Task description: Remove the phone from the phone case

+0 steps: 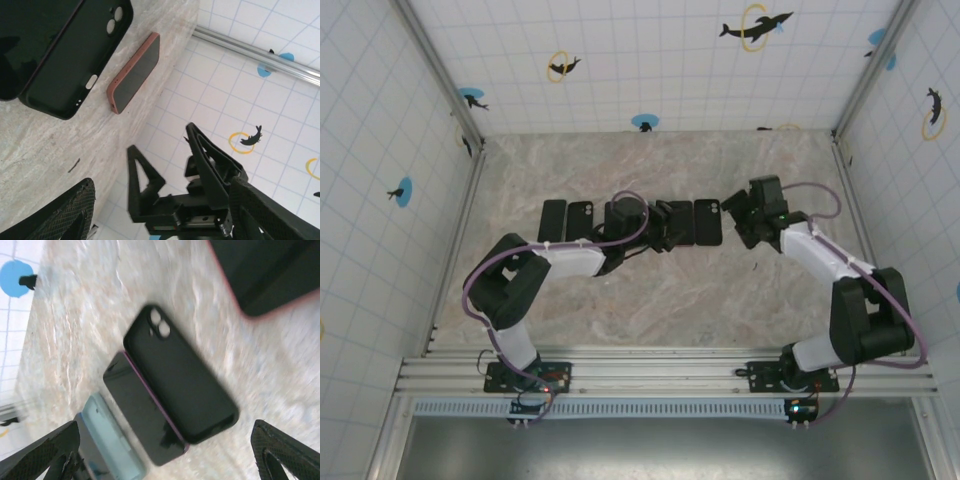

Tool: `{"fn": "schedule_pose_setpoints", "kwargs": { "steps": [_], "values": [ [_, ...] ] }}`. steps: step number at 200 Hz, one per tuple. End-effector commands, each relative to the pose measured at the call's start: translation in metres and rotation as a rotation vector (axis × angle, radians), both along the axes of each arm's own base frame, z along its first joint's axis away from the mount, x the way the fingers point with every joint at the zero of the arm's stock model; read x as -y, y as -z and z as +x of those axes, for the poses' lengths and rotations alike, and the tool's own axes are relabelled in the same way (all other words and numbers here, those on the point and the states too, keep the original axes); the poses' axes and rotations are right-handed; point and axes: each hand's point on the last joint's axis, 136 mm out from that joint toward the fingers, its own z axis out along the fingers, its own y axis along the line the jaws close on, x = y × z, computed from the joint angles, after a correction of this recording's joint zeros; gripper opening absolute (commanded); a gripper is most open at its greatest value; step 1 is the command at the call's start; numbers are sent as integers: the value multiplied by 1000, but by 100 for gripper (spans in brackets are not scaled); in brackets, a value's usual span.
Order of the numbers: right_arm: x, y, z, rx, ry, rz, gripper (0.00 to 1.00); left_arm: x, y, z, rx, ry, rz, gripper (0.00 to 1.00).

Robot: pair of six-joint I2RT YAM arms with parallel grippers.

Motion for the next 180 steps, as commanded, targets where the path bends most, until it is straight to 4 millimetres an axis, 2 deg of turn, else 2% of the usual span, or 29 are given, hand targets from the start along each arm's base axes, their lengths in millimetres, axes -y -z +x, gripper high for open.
{"fn": "schedule_pose_setpoints", "kwargs": {
  "steps": [1, 11, 14, 29, 61, 68, 85, 87, 91, 154, 180],
  "values": [
    [26, -25, 9, 125, -202, -335, 91, 0, -30, 4, 97, 29, 15, 79],
    [25, -29, 15, 169, -323, -428, 91, 1, -37, 3, 116, 39, 1, 81],
    [26, -28, 16, 165, -346, -458, 100, 2, -38, 3, 121, 40, -4, 81],
    [37, -19, 21, 112, -455, -617, 98, 4, -42, 0, 137, 64, -15, 84],
    [78, 2, 35, -12, -423, -756, 98, 6, -49, -4, 169, 88, -13, 91],
    [86, 6, 38, -37, -407, -779, 98, 6, -51, -6, 178, 96, -12, 96],
    [90, 18, 47, -74, -389, -722, 98, 5, -52, -9, 200, 116, 5, 98],
    [90, 19, 48, -76, -386, -715, 98, 8, -63, -6, 221, 116, -9, 98],
    [91, 22, 50, -80, -382, -706, 98, 9, -67, -6, 233, 120, -8, 98],
    [83, 64, 78, -117, -323, -532, 98, 7, -71, -14, 257, 151, -14, 98],
    [80, 71, 89, -114, -296, -502, 100, 9, -74, -16, 266, 165, -26, 98]
  ]
}}
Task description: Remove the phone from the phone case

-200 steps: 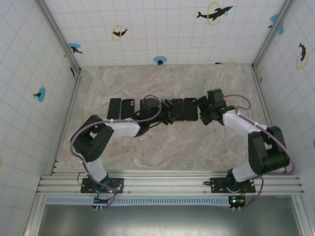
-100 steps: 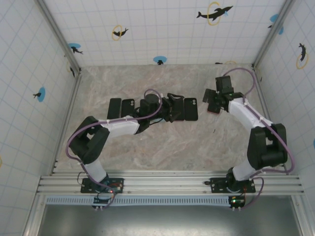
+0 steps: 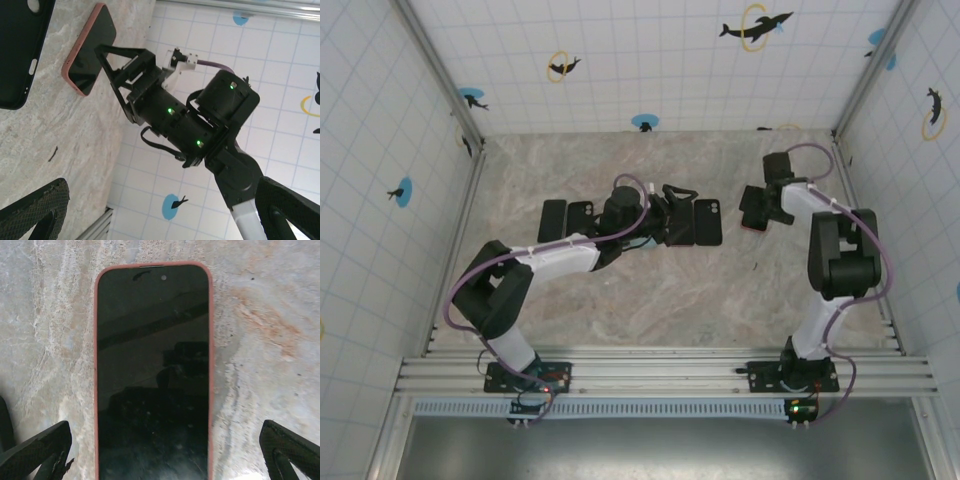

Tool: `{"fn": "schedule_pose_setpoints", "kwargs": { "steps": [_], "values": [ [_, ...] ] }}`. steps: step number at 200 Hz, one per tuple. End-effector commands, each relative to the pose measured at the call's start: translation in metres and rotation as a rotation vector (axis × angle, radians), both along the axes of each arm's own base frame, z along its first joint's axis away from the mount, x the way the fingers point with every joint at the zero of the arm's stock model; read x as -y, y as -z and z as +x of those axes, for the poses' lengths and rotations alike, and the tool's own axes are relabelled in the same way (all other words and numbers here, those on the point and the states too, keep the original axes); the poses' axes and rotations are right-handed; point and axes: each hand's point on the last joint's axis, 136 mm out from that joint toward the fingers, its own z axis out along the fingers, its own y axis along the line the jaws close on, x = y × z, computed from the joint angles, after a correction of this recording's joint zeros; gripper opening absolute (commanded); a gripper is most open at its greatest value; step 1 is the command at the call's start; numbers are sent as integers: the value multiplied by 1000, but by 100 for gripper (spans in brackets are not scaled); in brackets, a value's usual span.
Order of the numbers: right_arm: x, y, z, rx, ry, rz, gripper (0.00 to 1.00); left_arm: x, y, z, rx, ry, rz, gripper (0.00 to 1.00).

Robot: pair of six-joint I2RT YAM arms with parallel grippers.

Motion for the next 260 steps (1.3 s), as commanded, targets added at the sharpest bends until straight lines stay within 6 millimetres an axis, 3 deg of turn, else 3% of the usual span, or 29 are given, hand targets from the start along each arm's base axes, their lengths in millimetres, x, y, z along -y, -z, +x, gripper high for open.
{"fn": "schedule_pose_setpoints", "kwargs": {
  "steps": [1, 96, 178, 260],
  "values": [
    [-7, -4, 20, 40, 33, 59, 100, 0, -20, -2, 53, 28, -28, 98],
    [-11, 21, 7, -76, 32, -92, 96, 5, -24, -7, 58, 72, -55, 97],
    [-7, 38, -16, -120, 79, -11, 92, 2, -15, -10, 42, 83, -54, 98],
    [-6, 65, -34, -211, 7, -79, 85, 3, -14, -9, 42, 91, -60, 98]
  ]
}}
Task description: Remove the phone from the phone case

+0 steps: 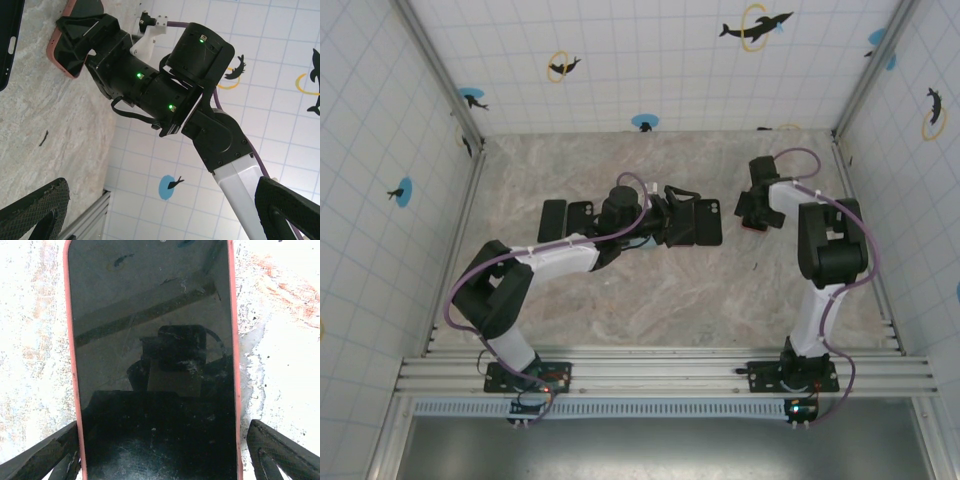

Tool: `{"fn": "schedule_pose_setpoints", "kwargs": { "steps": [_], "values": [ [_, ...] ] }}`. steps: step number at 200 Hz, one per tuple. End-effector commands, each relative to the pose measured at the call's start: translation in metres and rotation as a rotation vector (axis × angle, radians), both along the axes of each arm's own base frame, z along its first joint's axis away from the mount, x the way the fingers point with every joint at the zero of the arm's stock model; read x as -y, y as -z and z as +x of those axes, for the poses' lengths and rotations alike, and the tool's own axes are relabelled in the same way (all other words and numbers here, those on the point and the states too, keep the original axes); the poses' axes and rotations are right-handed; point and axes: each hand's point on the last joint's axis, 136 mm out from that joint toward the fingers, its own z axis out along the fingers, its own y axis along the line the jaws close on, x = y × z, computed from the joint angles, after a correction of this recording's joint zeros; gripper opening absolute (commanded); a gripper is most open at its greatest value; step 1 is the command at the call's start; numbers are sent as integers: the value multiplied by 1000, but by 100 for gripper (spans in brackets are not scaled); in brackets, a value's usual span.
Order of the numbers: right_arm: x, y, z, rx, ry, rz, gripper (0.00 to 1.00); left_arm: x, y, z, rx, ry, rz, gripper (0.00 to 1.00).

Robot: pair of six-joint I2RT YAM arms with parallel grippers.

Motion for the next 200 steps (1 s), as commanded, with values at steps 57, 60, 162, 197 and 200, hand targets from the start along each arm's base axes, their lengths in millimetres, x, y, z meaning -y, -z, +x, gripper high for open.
{"fn": "schedule_pose_setpoints", "kwargs": {
  "steps": [57, 60, 162, 197, 200],
  "values": [
    [-3, 39, -27, -156, -56, 9, 68, -1, -6, 0, 30, 18, -27, 98],
    [-4, 39, -27, -156, -57, 10, 67, -1, -6, 0, 30, 19, -27, 98],
    [-2, -38, -12, 83, -93, -6, 49, -7, -4, 5, 35, 5, -17, 97],
    [-9, -55, -15, 152, -120, 31, 46, -8, 1, 7, 46, 5, 23, 97],
    [-10, -57, -15, 161, -123, 36, 45, -8, 1, 7, 47, 5, 26, 97]
  ]
}}
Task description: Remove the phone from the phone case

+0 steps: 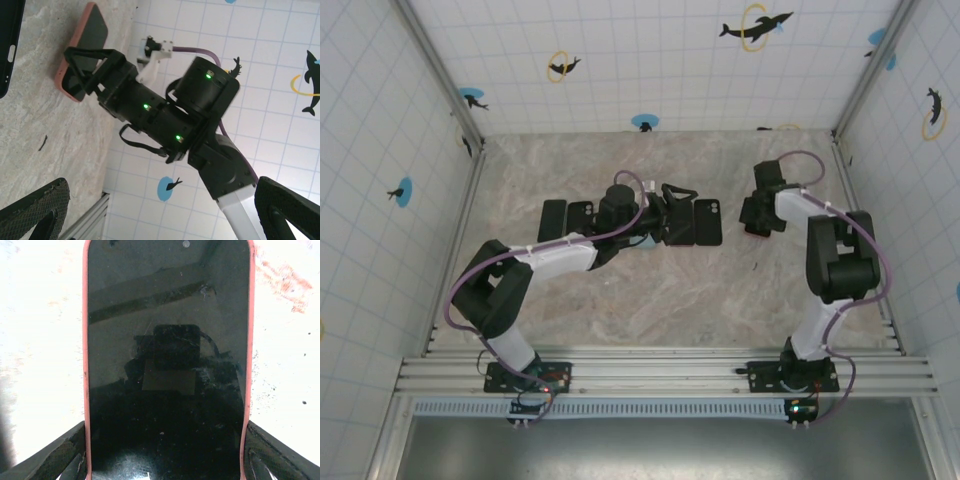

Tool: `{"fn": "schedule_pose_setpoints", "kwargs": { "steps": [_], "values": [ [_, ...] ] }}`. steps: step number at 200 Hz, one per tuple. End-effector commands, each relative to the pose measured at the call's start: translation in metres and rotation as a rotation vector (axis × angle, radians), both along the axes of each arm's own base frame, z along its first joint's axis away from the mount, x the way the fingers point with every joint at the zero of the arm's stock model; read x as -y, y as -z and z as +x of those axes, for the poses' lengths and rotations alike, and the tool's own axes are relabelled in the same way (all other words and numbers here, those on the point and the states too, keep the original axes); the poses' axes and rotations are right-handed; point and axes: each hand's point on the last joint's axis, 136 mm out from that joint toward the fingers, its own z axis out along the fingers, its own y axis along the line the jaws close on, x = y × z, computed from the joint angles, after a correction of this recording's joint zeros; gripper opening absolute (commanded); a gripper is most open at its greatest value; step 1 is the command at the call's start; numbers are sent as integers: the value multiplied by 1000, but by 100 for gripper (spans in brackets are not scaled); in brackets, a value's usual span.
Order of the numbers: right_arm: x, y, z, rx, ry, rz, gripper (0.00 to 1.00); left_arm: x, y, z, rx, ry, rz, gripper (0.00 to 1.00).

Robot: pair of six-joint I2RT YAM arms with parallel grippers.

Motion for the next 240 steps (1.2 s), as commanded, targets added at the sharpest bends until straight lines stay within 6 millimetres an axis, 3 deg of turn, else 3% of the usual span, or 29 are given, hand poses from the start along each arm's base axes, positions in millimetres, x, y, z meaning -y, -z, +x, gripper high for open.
{"fn": "schedule_pose_setpoints", "kwargs": {
  "steps": [1, 14, 18, 45, 69, 114, 151, 188, 211, 240],
  "values": [
    [-8, -31, 8, 127, -31, 42, 45, -3, 3, 3, 33, 8, 34, 97],
    [-15, -46, 8, 180, -53, 60, 45, -5, 12, 2, 39, 15, 77, 96],
    [-18, -52, 8, 200, -64, 62, 45, -1, -1, 7, 72, 16, 73, 96],
    [-46, -99, 4, 358, -168, 140, 45, 1, -2, 21, 195, 27, 224, 94],
    [-74, -137, -12, 491, -286, 236, 44, -1, -4, 36, 294, 25, 358, 92],
    [-111, -177, -47, 615, -414, 305, 44, 9, -27, 54, 436, 54, 435, 87],
    [-139, -198, -73, 664, -489, 385, 44, 11, -29, 63, 487, 82, 519, 81],
    [-159, -203, -89, 658, -545, 385, 43, 23, -39, 59, 528, 115, 519, 74],
    [-164, -210, -94, 662, -563, 385, 43, 24, -32, 59, 510, 127, 538, 57],
    [-166, -207, -94, 640, -569, 379, 43, 29, -42, 55, 529, 131, 505, 38]
  ]
}}
